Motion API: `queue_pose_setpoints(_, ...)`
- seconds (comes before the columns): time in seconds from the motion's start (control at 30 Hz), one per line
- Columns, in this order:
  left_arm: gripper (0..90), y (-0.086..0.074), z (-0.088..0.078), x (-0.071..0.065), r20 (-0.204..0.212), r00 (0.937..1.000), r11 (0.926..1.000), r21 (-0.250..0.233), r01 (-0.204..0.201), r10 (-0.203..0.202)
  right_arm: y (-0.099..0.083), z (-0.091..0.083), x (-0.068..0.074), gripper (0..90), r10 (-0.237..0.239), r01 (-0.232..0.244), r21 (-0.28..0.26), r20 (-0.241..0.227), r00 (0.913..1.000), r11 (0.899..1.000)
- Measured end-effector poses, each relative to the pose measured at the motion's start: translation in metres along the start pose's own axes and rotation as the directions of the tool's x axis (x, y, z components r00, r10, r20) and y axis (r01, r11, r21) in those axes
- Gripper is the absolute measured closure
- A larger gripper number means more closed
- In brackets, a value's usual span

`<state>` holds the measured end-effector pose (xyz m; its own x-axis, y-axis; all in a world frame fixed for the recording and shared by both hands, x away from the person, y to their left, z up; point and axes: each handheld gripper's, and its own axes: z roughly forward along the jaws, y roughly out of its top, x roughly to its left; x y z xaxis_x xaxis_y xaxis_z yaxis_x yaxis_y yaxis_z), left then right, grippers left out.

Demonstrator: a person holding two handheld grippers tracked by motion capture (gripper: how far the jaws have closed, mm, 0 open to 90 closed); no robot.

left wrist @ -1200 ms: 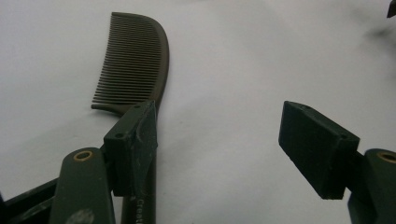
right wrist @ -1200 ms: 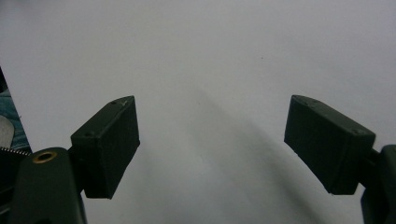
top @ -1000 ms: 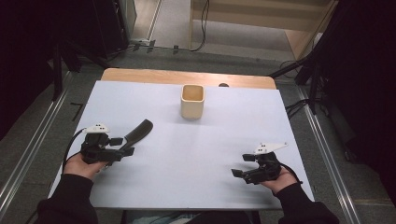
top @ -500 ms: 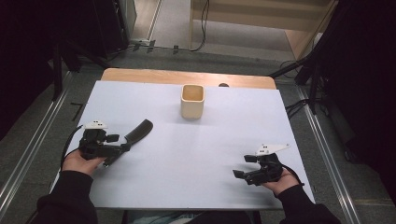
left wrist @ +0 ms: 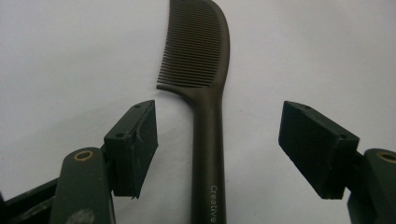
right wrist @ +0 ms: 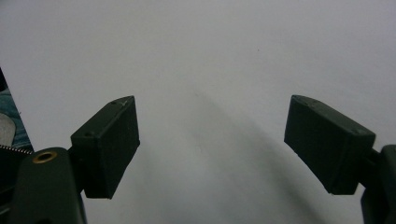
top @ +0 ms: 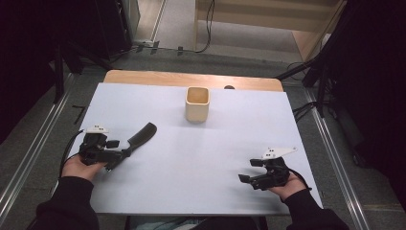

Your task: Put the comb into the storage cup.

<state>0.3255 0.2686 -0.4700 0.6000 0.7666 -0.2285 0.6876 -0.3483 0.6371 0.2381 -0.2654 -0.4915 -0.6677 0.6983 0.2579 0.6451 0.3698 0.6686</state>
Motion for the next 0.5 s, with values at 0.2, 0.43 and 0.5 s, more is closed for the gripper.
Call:
queue_pose_setpoints(0.2, 28.6, -0.005, 0.000, 0.001, -0.010, 1.0000, 1.0000, 0.009, 0.000, 0.000, 0.002, 0.002, 0.000, 16.3, -0.008, 0.008, 0.003, -0.003, 1.0000, 1.000)
queue_pose_setpoints(0.43, 28.5, -0.011, -0.001, 0.002, -0.025, 0.9997, 0.9998, 0.017, 0.004, -0.003, 0.006, 0.005, 0.001, 16.3, -0.022, 0.022, 0.008, -0.016, 0.9996, 1.000)
queue_pose_setpoints(0.5, 28.5, -0.013, -0.002, 0.003, -0.030, 0.9995, 0.9998, 0.017, 0.007, -0.007, 0.007, 0.006, 0.001, 16.2, -0.021, 0.021, 0.009, -0.017, 0.9996, 1.000)
